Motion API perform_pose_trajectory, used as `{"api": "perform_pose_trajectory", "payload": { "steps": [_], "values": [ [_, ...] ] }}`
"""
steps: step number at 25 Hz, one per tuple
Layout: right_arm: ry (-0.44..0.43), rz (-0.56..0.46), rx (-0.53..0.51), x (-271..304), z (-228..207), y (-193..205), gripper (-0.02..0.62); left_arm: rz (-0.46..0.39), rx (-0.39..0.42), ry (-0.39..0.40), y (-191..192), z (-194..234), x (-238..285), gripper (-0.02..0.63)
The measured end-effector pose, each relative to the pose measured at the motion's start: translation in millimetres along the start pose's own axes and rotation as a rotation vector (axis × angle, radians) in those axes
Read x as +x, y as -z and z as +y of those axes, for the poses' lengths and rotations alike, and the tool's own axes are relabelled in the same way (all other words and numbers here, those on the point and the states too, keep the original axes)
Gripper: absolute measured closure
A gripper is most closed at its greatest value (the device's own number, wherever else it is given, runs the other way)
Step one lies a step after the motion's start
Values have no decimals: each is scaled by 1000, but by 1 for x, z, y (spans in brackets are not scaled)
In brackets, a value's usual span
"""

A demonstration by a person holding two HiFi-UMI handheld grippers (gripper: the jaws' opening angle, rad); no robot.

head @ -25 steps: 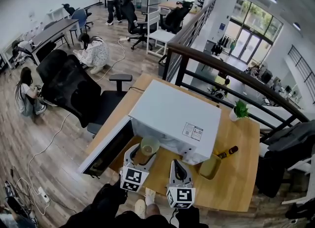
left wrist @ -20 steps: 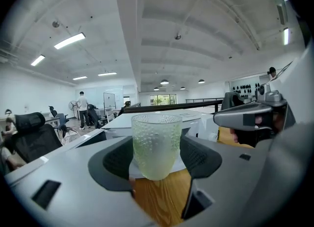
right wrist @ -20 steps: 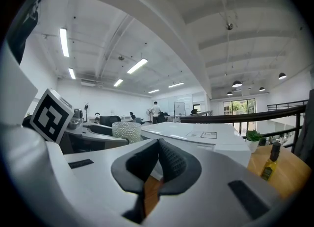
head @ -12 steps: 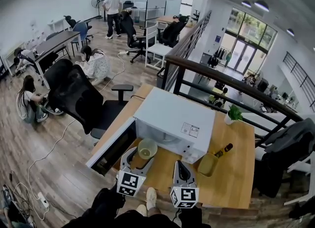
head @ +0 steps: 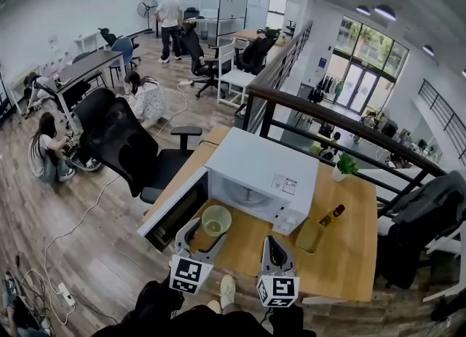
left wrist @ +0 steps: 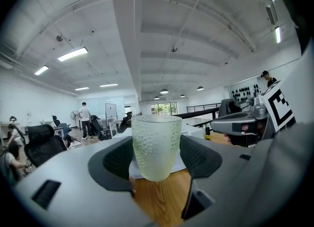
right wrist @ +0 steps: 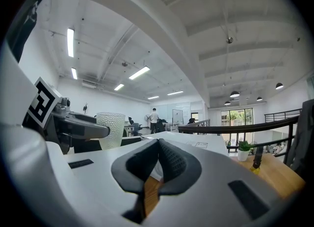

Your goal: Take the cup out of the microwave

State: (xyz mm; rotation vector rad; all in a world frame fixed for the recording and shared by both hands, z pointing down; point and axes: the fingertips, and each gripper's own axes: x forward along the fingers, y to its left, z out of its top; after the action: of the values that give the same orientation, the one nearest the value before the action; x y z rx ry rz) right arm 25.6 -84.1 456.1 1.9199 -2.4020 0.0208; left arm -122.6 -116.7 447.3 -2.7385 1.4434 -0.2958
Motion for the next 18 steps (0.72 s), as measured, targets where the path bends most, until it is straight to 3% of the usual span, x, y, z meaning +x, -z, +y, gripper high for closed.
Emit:
{"api": "perform_pose_trajectory", "payload": {
  "steps": [9,18],
  "values": [
    [1,3,1,-23,7,7,580,32,-19,-32,16,-4,-40,302],
    [8,10,6,-28,2,11,580,44,-15,-38,21,-7,-46,302]
  ]
}}
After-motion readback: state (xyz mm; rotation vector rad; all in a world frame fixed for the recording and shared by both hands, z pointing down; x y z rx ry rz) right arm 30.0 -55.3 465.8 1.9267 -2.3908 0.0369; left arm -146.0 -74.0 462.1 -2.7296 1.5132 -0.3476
